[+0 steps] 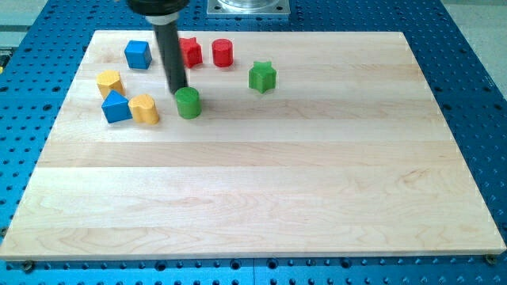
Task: Push the green star diagonally to the red circle
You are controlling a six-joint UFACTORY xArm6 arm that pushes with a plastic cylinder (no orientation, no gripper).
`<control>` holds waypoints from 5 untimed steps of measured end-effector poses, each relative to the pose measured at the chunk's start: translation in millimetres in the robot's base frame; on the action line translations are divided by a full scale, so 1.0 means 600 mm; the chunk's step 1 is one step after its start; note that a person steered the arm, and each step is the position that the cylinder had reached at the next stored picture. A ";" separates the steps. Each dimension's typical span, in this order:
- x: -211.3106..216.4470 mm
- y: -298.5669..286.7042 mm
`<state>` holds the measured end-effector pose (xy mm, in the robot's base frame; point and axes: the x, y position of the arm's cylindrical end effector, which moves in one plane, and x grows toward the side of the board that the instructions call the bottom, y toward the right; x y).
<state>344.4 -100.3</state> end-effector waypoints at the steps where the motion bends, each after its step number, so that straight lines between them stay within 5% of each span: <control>1: -0.067 0.101; 3: -0.084 0.319; 5: -0.041 0.240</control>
<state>319.8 43.8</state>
